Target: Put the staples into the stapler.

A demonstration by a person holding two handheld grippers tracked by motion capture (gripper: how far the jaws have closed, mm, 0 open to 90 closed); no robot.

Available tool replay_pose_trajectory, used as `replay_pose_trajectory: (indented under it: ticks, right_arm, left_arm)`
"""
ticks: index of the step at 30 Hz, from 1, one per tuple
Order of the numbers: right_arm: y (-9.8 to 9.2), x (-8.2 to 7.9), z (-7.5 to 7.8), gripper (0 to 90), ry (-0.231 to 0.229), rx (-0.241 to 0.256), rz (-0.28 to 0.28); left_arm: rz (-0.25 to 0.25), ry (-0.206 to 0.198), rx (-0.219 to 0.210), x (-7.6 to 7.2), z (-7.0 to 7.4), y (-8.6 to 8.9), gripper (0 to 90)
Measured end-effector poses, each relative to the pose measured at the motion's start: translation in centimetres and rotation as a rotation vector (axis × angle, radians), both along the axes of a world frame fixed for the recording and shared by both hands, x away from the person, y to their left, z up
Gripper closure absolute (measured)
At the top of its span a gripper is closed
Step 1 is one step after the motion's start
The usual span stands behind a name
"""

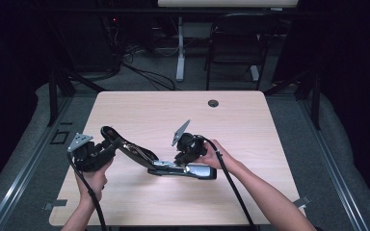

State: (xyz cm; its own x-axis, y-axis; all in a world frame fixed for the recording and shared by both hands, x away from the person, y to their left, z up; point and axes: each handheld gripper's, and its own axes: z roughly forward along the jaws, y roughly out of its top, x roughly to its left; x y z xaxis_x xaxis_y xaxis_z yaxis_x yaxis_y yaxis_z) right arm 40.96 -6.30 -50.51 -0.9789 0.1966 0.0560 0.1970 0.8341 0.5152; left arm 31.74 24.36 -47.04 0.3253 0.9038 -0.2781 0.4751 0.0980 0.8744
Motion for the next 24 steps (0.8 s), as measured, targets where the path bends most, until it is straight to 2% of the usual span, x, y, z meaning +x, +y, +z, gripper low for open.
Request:
replay_pose_trajectory:
  ticks: [7, 24]
  right_arm:
    - [0.0, -0.01, -0.22, 78.2, 0.01, -0.009, 0.001]
    - [0.1, -0.2, -0.28, 78.1, -0.011, -0.026, 0.018]
  left_arm:
    - [0.0, 0.0, 0.0, 0.0, -0.01, 0.0, 62.1]
    - [-0.001, 0.001, 0.002, 0.01, 0.0, -0.01, 62.1]
